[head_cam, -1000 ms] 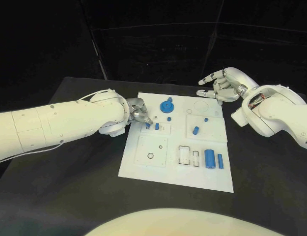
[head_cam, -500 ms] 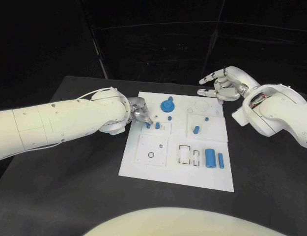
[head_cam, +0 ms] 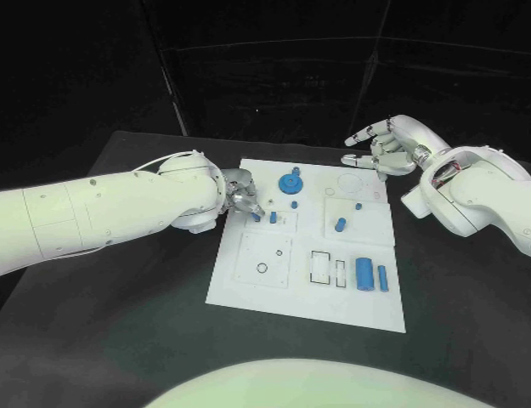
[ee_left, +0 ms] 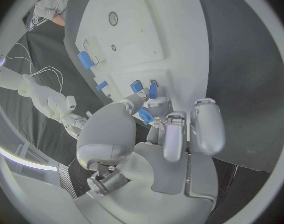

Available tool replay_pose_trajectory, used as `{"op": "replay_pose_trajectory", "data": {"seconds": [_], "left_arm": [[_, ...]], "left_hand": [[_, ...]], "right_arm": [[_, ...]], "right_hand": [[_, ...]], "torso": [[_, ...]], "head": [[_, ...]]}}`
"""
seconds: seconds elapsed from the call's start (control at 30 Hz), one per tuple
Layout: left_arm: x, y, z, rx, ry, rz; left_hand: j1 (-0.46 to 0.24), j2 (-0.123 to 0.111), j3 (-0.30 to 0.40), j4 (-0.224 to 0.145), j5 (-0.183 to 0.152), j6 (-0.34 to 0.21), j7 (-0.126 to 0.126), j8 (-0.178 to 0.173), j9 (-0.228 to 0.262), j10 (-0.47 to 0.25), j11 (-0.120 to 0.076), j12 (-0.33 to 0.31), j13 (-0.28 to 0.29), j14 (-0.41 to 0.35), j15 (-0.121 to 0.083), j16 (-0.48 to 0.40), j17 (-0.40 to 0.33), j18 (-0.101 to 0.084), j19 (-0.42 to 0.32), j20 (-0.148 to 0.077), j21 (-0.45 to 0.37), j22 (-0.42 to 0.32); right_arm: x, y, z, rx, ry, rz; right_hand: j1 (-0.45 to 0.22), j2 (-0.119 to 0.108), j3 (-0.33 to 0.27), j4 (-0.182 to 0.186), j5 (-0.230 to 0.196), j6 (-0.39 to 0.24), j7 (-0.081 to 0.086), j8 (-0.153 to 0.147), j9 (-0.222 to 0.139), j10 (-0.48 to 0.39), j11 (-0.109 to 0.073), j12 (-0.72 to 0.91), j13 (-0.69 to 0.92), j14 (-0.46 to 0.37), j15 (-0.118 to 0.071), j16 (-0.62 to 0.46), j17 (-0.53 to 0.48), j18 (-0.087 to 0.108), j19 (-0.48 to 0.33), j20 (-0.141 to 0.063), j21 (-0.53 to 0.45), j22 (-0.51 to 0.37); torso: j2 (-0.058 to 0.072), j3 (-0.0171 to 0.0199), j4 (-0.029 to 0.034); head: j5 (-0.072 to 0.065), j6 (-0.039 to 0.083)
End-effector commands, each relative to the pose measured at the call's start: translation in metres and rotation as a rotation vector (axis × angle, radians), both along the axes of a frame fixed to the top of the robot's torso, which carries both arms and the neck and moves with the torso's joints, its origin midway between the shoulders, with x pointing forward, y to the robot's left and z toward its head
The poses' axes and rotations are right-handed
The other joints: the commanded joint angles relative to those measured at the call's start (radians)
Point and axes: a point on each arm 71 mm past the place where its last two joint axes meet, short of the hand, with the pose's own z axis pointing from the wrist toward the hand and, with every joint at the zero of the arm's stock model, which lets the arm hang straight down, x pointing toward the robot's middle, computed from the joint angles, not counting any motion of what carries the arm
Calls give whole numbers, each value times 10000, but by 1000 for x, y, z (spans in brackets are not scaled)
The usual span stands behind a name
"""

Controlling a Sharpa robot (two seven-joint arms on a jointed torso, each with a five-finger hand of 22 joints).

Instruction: Assemble the parts on the task board

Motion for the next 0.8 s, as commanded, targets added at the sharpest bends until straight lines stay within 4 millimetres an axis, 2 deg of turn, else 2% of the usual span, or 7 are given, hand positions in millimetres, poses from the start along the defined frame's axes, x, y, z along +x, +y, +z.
{"op": "replay_pose_trajectory", "data": {"seconds": [0.03,0.4,0.53,0.7,0.8], "left_arm": [[-2,2,-5,359,302,-168],[-3,1,-6,400,362,-207],[-3,1,-6,411,381,-224],[-3,1,-6,425,401,-238],[-3,1,-6,445,430,-260]], "left_hand": [[155,31,284,-365,39,141,-181,75,112,34,-72,-6,10,1056,-79,31,2634,-31,-22,-63,53,1],[175,35,292,-375,39,143,-187,91,121,28,-77,-20,-12,1056,-83,31,2634,-29,-25,-66,45,-8],[178,36,294,-376,39,143,-187,93,122,28,-78,-22,-15,1056,-83,31,2634,-29,-26,-66,44,-9],[182,37,296,-378,39,143,-188,96,124,27,-79,-24,-18,1056,-84,31,2634,-28,-26,-67,42,-12],[184,37,297,-379,39,143,-189,99,126,27,-79,-24,-19,1056,-84,31,2634,-31,-23,-67,50,0]], "right_arm": [[0,1,1,36,-37,74],[0,1,1,29,-25,73],[0,1,1,27,-18,81],[0,1,1,24,-15,76],[0,1,1,25,-15,80]], "right_hand": [[-4,114,-29,-6,54,-43,-12,45,9,45,-21,30,-9,607,-54,-65,640,123,-46,-18,-64,-8],[-3,118,-29,-7,56,-42,-12,47,9,59,-21,43,10,609,-55,-61,649,120,-37,-18,-55,10],[-3,118,-29,-7,56,-42,-12,47,9,59,-21,43,10,609,-55,-61,649,120,-37,-18,-55,10],[-3,118,-29,-7,56,-42,-12,47,9,59,-21,43,10,609,-55,-61,649,120,-37,-18,-55,10],[-3,118,-29,-7,56,-42,-12,47,9,59,-21,43,10,609,-55,-61,649,120,-37,-18,-55,10]], "torso": [[0,4,-10],[4,6,-3],[1,8,-18],[1,3,-6],[3,11,-5]], "head": [[11,-20],[96,20],[92,23],[82,20],[88,15]]}}
